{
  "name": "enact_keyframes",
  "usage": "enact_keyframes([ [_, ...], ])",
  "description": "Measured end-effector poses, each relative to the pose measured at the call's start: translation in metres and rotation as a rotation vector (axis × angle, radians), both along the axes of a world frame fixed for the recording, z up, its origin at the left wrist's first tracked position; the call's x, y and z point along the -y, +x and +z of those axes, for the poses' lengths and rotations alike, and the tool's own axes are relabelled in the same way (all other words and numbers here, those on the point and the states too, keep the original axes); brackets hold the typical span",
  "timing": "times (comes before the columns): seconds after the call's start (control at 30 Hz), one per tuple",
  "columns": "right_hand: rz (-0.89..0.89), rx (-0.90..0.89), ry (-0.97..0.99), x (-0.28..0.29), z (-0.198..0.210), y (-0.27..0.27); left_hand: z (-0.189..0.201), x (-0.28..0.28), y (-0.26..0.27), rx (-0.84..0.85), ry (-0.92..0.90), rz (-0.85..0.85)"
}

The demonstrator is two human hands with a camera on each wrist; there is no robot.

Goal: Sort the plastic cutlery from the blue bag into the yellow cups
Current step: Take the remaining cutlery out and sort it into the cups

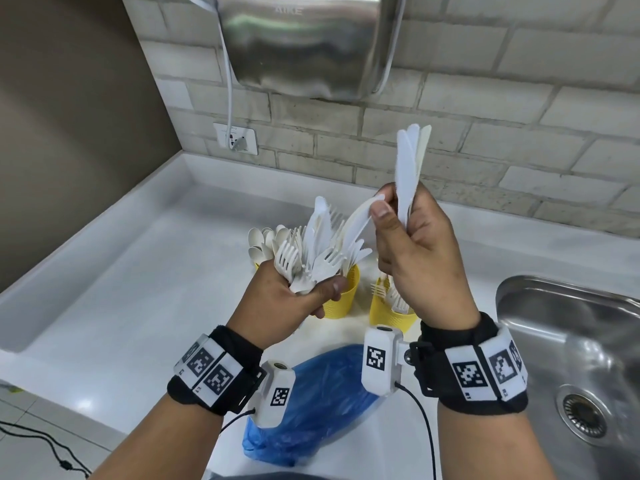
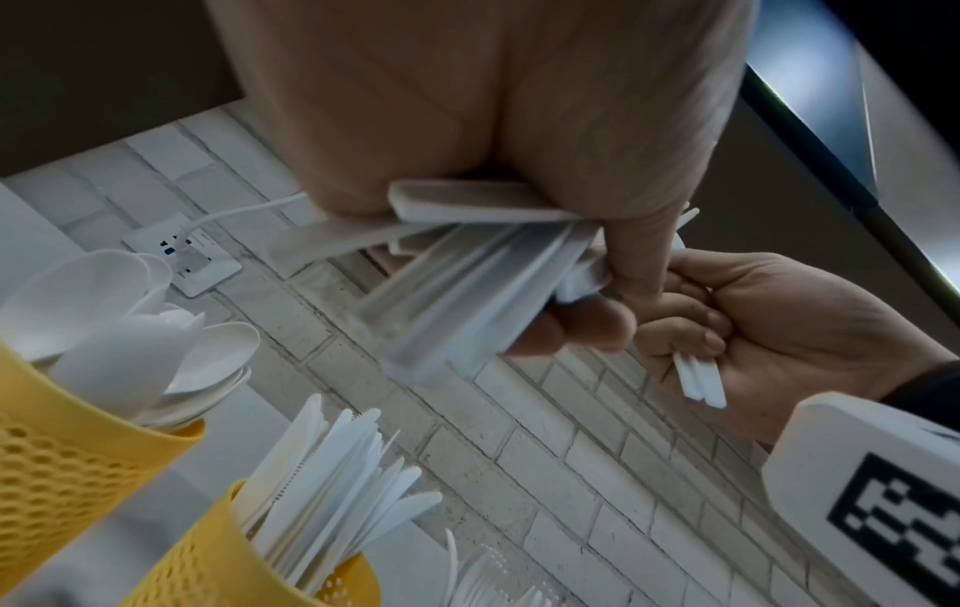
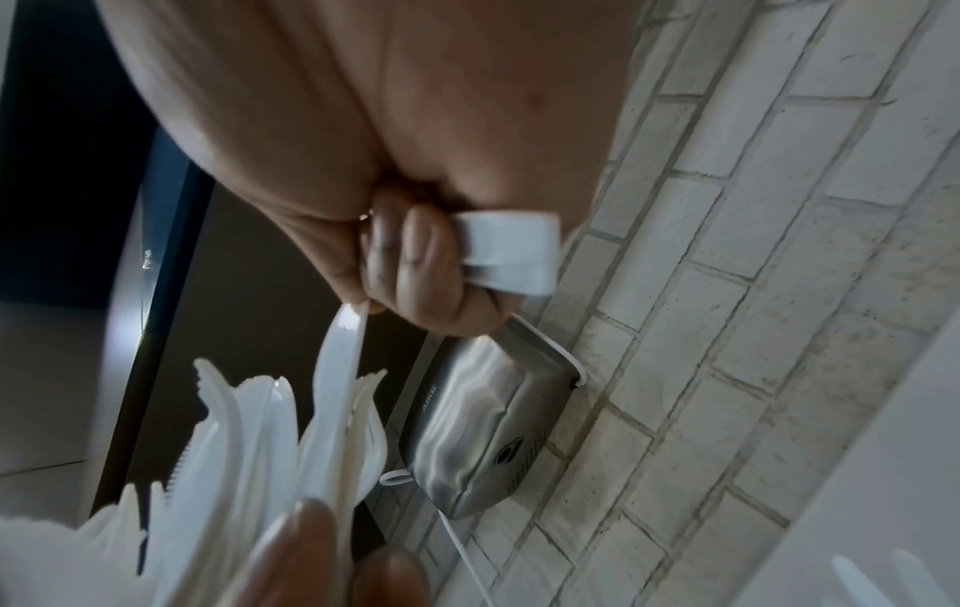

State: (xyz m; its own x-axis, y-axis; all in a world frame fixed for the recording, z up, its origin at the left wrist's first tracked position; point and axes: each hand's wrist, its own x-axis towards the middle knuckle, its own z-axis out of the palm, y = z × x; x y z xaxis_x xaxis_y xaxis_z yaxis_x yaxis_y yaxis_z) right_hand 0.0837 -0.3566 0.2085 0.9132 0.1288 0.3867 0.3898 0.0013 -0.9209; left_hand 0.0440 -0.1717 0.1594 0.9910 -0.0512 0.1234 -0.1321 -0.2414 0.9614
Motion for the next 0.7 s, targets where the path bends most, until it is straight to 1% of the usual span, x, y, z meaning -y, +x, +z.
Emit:
enact_keyframes([
  [0.1, -0.013, -0.024, 0.126, 0.001, 0.002, 0.000, 0.000, 0.000, 0.000, 0.040, 0.011, 0.036],
  [0.17, 0.028, -0.068, 0.247, 0.001, 0.006, -0.003, 0.002, 0.000, -0.001, 0.061, 0.020, 0.044],
  [0.27, 0.074, -0.121, 0.348, -0.004, 0.004, -0.007, 0.004, 0.002, -0.002, 0.080, 0.026, 0.046],
  [0.33, 0.095, -0.163, 0.364, -0.011, -0.003, -0.010, 0.004, 0.002, -0.001, 0.092, 0.024, 0.052],
  [0.43, 0.116, -0.191, 0.335, -0.022, -0.011, -0.015, 0.004, 0.003, 0.000, 0.118, 0.024, 0.044],
  [0.63, 0.001, -0.126, 0.360, -0.029, -0.016, -0.015, 0.007, 0.004, -0.002, 0.149, 0.000, 0.016],
  [0.7, 0.005, -0.144, 0.375, -0.030, -0.018, -0.015, 0.008, 0.004, -0.001, 0.150, -0.017, 0.015],
])
